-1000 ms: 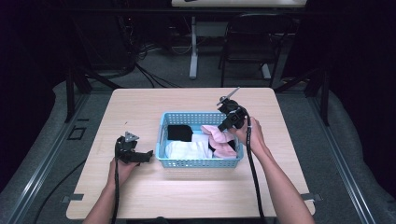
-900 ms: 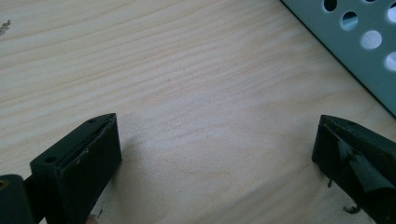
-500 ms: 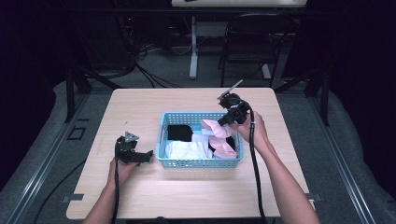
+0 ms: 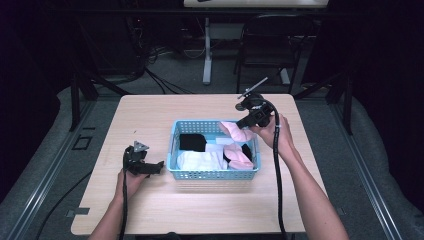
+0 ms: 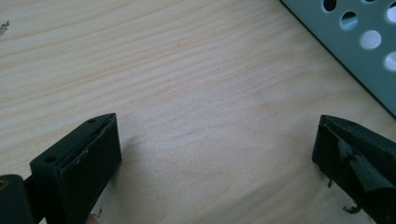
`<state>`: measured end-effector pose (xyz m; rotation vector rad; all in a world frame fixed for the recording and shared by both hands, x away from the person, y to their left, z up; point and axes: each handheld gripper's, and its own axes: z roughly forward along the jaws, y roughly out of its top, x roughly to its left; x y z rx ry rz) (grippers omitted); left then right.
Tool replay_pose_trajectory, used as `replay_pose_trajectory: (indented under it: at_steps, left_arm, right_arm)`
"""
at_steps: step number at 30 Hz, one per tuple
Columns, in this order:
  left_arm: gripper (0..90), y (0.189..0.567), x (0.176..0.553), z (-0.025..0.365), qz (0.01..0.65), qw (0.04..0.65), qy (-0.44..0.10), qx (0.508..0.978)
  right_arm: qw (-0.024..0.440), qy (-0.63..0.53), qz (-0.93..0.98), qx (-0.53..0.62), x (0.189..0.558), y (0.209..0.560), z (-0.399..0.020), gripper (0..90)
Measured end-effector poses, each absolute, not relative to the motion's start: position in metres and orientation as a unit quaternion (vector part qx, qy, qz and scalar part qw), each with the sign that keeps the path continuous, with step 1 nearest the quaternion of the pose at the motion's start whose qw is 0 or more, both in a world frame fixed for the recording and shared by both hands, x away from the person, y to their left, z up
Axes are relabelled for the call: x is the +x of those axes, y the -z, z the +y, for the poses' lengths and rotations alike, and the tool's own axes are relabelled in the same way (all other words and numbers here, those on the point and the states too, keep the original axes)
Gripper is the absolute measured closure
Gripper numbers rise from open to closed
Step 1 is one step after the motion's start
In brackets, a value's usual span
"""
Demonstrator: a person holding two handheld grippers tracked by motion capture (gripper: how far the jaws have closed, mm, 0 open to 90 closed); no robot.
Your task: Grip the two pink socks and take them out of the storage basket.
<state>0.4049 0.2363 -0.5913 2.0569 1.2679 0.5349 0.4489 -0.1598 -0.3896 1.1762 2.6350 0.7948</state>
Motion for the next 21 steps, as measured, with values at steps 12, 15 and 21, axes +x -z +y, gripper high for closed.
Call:
replay_pose_trajectory:
  at_steps: [12,15,21]
  left_arm:
    - [1.1,0.591,0.405,0.236,0.484,0.327,-0.204,0.785]
    - [1.1,0.591,0.405,0.236,0.484,0.327,-0.204,0.785]
    - [1.1,0.591,0.405,0.236,0.484,0.327,-0.204,0.785]
  right_arm:
    - [0.090,-0.270,0.876,0.389,0.442,0.368,-0.169,90.0]
    - [0.094,-0.271,0.874,0.392,0.440,0.363,-0.174,90.0]
    - [0.102,-0.273,0.868,0.401,0.437,0.355,-0.186,90.0]
